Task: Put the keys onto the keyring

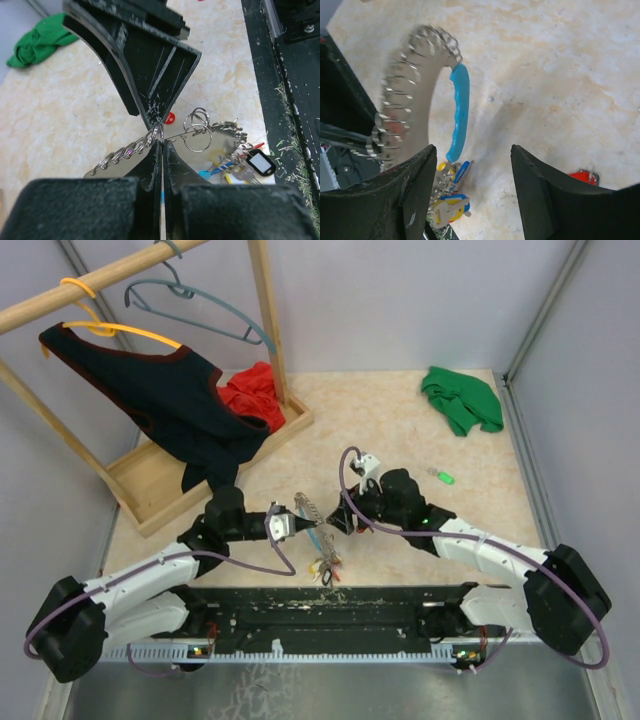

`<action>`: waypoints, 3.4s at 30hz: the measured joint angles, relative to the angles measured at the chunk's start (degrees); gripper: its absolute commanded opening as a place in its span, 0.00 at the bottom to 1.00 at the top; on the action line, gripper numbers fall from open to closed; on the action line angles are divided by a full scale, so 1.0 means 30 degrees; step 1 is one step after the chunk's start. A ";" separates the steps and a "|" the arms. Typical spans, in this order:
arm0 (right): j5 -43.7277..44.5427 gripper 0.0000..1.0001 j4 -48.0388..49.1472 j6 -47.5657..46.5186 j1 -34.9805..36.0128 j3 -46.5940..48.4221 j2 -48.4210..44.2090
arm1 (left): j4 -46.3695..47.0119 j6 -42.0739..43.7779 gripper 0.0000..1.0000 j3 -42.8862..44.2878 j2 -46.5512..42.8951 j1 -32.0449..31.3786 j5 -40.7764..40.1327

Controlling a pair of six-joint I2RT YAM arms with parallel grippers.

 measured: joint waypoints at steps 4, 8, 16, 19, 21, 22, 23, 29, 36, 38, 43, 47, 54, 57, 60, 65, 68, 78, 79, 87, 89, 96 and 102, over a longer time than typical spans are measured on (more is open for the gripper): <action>0.0423 0.59 -0.0976 0.0015 -0.0517 0.0000 0.0182 | 0.0495 0.0546 0.00 -0.0051 -0.0466 -0.0022 0.0153; 0.0707 0.58 -0.1508 -0.0313 -0.0707 0.0000 0.0182 | 0.0947 0.1195 0.00 -0.0211 -0.0517 -0.0022 0.0146; 0.2455 0.47 -0.3184 -0.1450 -0.0707 0.0000 0.0066 | 0.2492 0.1523 0.00 -0.1814 -0.0707 -0.0029 -0.0444; 0.3337 0.41 -0.3643 -0.1639 -0.0707 0.0000 0.0073 | 0.3096 0.1341 0.00 -0.1916 -0.0678 -0.0036 -0.1093; 0.3861 0.39 -0.3796 -0.1654 -0.0707 0.0000 0.0182 | 0.3512 0.1064 0.00 -0.1909 -0.0612 -0.0036 -0.1654; 0.4095 0.38 -0.3818 -0.1639 -0.0707 0.0007 0.0299 | 0.3636 0.0947 0.00 -0.1909 -0.0568 -0.0036 -0.1902; 0.4364 0.37 -0.3861 -0.1639 -0.0707 0.0029 0.0474 | 0.3730 0.0780 0.00 -0.1909 -0.0510 -0.0036 -0.2208; 0.6368 0.31 -0.4371 -0.1574 -0.0707 0.0663 0.2047 | 0.3774 0.0576 0.00 -0.1902 -0.0408 -0.0036 -0.3388; 0.7628 0.23 -0.4328 -0.1625 -0.0707 0.0976 0.3140 | 0.3738 0.0612 0.00 -0.1902 -0.0408 -0.0036 -0.4044; 0.7941 0.22 -0.4255 -0.1654 -0.0707 0.0991 0.3388 | 0.3708 0.0619 0.00 -0.1902 -0.0415 -0.0036 -0.4146; 0.8182 0.19 -0.4167 -0.1858 -0.0707 0.1137 0.4269 | 0.3621 0.0670 0.00 -0.1902 -0.0415 -0.0036 -0.4306; 0.8240 0.18 -0.4036 -0.2011 -0.0707 0.1508 0.4605 | 0.3621 0.0670 0.00 -0.1894 -0.0415 -0.0036 -0.4306; 0.8415 0.17 -0.3803 -0.2149 -0.0707 0.1625 0.5100 | 0.3614 0.0707 0.00 -0.1894 -0.0415 -0.0036 -0.4299; 0.8488 0.17 -0.3876 -0.2157 -0.0707 0.1632 0.5413 | 0.3606 0.0743 0.00 -0.1894 -0.0415 -0.0036 -0.4299; 0.8517 0.17 -0.3883 -0.2164 -0.0699 0.1661 0.5544 | 0.3592 0.0743 0.00 -0.1887 -0.0415 -0.0036 -0.4299; 0.8546 0.14 -0.3869 -0.2178 -0.0685 0.1974 0.5770 | 0.3468 0.0758 0.00 -0.1821 -0.0430 -0.0036 -0.4299; 0.8582 0.13 -0.3905 -0.2186 -0.0685 0.1989 0.5785 | 0.3453 0.0758 0.00 -0.1821 -0.0444 -0.0036 -0.4291; 0.8604 0.13 -0.4342 -0.2317 -0.0663 0.1996 0.5894 | 0.3315 0.0765 0.00 -0.1807 -0.0444 -0.0036 -0.4291; 0.8604 0.13 -0.4379 -0.2324 -0.0663 0.1996 0.5901 | 0.3315 0.0772 0.00 -0.1807 -0.0444 -0.0036 -0.4284; 0.8612 0.04 -0.4510 -0.2375 -0.0648 0.2193 0.6244 | 0.3300 0.0787 0.00 -0.1800 -0.0444 -0.0036 -0.4277; 0.8612 0.00 -0.4561 -0.2448 -0.0648 0.2251 0.6346 | 0.3293 0.0794 0.00 -0.1800 -0.0444 -0.0036 -0.4269; 0.8167 0.00 -0.4794 -0.3016 -0.0648 0.2361 0.6309 | 0.3264 0.0809 0.00 -0.1800 -0.0444 -0.0036 -0.4102; 0.6054 0.00 -0.4415 -0.4539 -0.0648 0.2149 0.4116 | 0.3082 0.1042 0.00 -0.1792 -0.0459 -0.0036 -0.3752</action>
